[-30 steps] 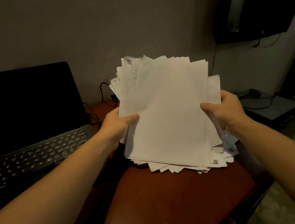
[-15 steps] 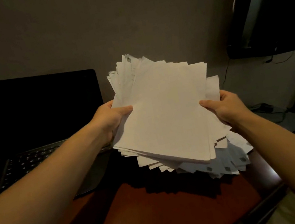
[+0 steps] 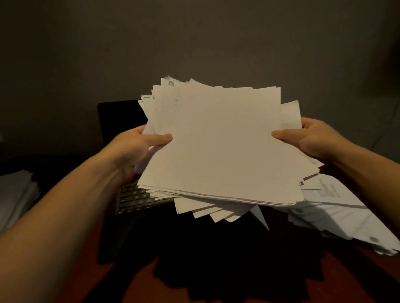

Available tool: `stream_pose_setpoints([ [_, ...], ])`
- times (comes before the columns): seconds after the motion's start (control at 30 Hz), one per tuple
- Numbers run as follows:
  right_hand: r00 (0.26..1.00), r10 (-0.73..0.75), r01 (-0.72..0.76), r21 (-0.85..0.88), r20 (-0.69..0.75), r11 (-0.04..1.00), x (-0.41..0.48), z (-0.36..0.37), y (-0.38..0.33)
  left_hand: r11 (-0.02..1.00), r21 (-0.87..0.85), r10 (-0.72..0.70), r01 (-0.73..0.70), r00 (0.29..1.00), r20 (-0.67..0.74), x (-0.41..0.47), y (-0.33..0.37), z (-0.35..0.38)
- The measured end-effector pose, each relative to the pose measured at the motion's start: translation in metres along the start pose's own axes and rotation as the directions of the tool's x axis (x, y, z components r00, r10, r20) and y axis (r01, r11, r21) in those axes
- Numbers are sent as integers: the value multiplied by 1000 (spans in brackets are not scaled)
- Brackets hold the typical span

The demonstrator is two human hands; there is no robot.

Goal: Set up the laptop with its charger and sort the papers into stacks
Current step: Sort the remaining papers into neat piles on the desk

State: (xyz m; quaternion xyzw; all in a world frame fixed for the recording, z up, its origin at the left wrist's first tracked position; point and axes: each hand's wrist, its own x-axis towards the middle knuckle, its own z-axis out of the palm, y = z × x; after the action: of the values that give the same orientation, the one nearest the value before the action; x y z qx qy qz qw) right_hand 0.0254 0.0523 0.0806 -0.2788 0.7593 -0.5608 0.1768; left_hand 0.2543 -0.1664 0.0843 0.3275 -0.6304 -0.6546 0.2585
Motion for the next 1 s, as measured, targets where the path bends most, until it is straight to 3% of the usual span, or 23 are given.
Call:
stream_pose_setpoints([
  [0.3,977,20,-15,-26,211,1000,-9,105,-10,970,217,-74,104,987,-144,-30,-20,-113],
  [0.37,972,54,-36,-80,227,996,-9,128,6,903,407,-30,134,967,-253,-31,-46,-129],
  [0.43,968,59,12,-285,242,959,-6,149,30,752,631,13,192,952,-305,-28,-81,-143],
  [0.53,956,25,192,-685,293,703,3,166,58,564,802,48,197,962,-270,-25,-127,-152],
  [0.67,956,-86,275,-756,279,594,15,172,60,412,909,234,61,957,-170,-17,-145,-145],
  [0.77,937,-169,345,-739,305,578,16,173,48,302,953,239,-28,970,-47,-12,-136,-136],
  [0.87,935,11,255,-695,354,673,11,178,37,154,983,114,-103,990,86,-10,-133,-121],
  [0.93,924,173,163,-761,341,629,6,182,38,127,985,4,-113,994,113,-13,-144,-104],
  [1.0,933,179,163,-810,312,563,4,185,41,166,981,-27,-102,994,108,-17,-155,-88],
])
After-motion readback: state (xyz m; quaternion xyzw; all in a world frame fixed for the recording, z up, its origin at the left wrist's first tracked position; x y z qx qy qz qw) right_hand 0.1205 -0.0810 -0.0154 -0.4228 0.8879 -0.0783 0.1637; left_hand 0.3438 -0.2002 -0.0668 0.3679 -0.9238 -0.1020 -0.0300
